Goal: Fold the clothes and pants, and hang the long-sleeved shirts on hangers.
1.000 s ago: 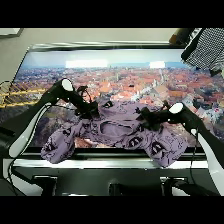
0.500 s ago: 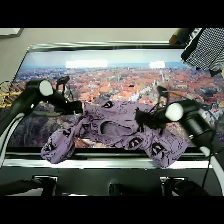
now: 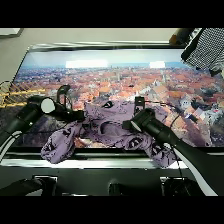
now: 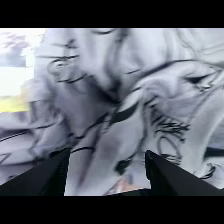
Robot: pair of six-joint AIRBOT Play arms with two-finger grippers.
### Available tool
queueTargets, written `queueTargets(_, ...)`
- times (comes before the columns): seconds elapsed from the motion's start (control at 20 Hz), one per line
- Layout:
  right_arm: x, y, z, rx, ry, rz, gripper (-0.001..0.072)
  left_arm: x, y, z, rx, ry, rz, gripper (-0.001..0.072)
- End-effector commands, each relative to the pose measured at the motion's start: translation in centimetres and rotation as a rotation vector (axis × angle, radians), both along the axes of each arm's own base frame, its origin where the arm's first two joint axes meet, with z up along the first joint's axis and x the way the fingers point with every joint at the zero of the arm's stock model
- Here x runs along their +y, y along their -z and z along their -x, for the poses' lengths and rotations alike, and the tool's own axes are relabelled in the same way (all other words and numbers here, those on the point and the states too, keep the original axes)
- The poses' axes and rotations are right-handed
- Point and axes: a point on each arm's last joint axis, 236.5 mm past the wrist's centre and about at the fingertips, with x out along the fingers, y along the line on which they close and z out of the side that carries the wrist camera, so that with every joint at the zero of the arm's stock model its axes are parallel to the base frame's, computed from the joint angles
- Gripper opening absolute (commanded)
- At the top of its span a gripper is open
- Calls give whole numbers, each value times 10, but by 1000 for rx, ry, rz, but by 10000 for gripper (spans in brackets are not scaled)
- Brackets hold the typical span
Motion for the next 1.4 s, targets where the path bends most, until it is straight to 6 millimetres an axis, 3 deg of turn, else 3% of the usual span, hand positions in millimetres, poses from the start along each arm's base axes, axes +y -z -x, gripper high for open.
queueTargets(0.0,-2,10,-6,-16,45,26,31,-36,8,1,-39,56,33,533)
queueTargets(0.2,-7,-6,5,-2,77,16,30,-85,30,13,-9,119,49,533)
queueTargets(0.35,-3,-11,7,-2,84,-12,30,-109,50,17,26,159,31,533)
queueTargets(0.55,1,-10,11,14,109,-36,30,-110,76,16,87,130,-20,533)
queueTargets(0.75,3,-9,12,19,115,-49,33,-104,79,20,105,142,-50,511)
queueTargets(0.8,4,-9,13,22,117,-53,69,-104,79,20,106,142,-51,464)
queueTargets(0.9,7,-8,15,35,122,-66,304,-104,79,21,111,144,-54,427)
queueTargets(1.15,9,6,17,64,132,-53,409,-102,79,20,107,146,-59,426)
queueTargets(1.2,8,13,18,81,136,-37,408,-102,79,20,107,146,-59,425)
queueTargets(1.25,6,20,18,93,152,-23,399,-102,79,21,107,146,-59,327)
queueTargets(1.3,3,27,17,95,171,-5,277,-102,79,21,106,150,-60,122)
queueTargets(1.35,1,31,16,95,196,6,36,-102,79,20,105,149,-59,27)
